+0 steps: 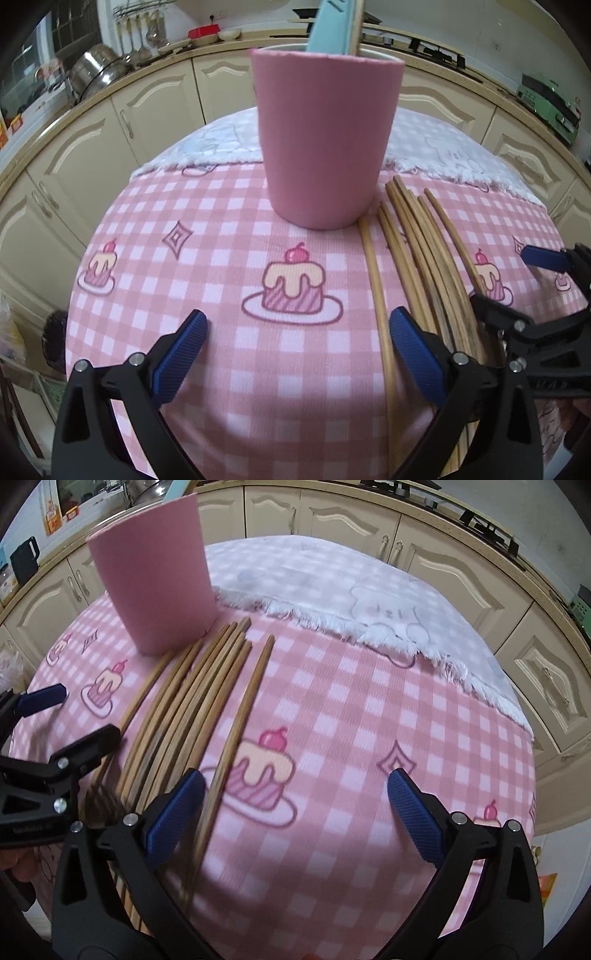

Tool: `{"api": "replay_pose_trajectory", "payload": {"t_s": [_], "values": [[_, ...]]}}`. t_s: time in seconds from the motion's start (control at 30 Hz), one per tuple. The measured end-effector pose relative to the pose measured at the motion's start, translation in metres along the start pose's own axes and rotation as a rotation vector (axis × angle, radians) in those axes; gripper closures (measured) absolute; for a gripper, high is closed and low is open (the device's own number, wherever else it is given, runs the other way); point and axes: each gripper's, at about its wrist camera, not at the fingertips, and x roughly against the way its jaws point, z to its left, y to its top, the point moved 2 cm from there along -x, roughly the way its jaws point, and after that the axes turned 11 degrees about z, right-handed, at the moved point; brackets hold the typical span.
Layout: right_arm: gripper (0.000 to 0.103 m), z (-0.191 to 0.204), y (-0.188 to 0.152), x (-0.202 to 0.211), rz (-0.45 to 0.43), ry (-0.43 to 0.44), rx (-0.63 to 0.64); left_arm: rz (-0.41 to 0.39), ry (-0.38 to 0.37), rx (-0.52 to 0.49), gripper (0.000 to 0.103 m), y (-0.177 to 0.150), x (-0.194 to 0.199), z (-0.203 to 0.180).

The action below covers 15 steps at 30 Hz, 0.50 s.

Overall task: Organize utensils
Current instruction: 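Grasp one chopstick with the left tool while the right tool grasps another chopstick, then lift both chopsticks and drop them into the pink cup, opening both tools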

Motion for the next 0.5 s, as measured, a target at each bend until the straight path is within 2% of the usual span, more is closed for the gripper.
{"api": "replay_pose_trajectory", "payload": {"t_s": [0.07,0.17,0.2,0.23,0.27,0.3,0.33,0.4,0.5], "values": [[0.032,-0.002,0.011,-0.002,-0.008,0.009,-0.002,0.012,0.0,-0.033,0.011,0.004,-0.004,-0.005],[0.048,0.0,0.022,-0.004,-0.003,0.023,0.015,0.02,-0.03,-0.037,0.027,0.01,-0.004,-0.006],[0.052,0.003,0.025,-0.003,-0.002,0.029,0.037,0.024,-0.042,-0.054,0.039,0.013,-0.003,-0.008],[0.065,0.004,0.027,-0.003,-0.003,0.034,0.054,0.029,-0.05,-0.064,0.055,0.015,-0.001,-0.009],[0.077,0.008,0.026,-0.002,-0.006,0.043,0.079,0.035,-0.051,-0.071,0.066,0.017,0.0,-0.01],[0.083,0.009,0.025,-0.002,-0.009,0.047,0.089,0.04,-0.06,-0.091,0.095,0.017,0.002,-0.012],[0.089,0.009,0.023,-0.001,-0.014,0.064,0.093,0.047,-0.067,-0.108,0.095,0.017,0.004,-0.015],[0.091,0.001,0.02,0.001,-0.028,0.141,0.069,0.043,-0.071,-0.135,0.098,0.01,0.007,-0.016],[0.094,-0.01,0.013,0.008,-0.073,0.186,0.028,0.015,-0.097,-0.112,0.098,0.0,0.015,-0.011]]}}
